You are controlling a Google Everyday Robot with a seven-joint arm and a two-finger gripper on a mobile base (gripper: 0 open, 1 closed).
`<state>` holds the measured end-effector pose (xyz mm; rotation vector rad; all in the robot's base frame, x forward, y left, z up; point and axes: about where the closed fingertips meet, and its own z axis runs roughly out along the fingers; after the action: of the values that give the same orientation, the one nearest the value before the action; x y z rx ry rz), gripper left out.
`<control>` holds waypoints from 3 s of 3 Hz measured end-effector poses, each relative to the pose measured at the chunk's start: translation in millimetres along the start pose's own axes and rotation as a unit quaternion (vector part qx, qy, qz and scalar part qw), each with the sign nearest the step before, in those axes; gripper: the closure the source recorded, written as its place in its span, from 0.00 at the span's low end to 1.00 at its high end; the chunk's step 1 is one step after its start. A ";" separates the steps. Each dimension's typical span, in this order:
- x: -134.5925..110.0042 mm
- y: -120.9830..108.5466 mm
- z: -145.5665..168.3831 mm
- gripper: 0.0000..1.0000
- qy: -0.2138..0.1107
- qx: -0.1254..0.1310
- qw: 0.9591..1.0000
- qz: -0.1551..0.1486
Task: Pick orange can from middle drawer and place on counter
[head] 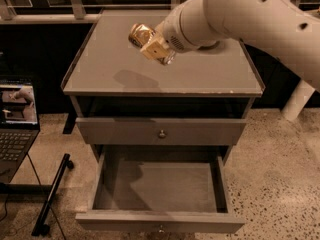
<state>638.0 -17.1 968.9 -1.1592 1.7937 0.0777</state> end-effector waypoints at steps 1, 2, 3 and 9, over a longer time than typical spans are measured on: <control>-2.9 -17.1 37.0 1.00 -0.003 -0.017 1.000 0.021; -3.7 -28.8 64.7 1.00 -0.003 -0.020 0.999 0.041; 11.5 -38.4 81.9 1.00 0.005 -0.015 0.998 0.067; 33.0 -44.7 93.6 0.00 0.020 -0.005 0.995 0.097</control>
Offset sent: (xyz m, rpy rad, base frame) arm 0.1002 0.0254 -0.0297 0.1014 0.0909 -0.0447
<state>731.3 -16.3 912.9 -0.9962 1.9394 0.1790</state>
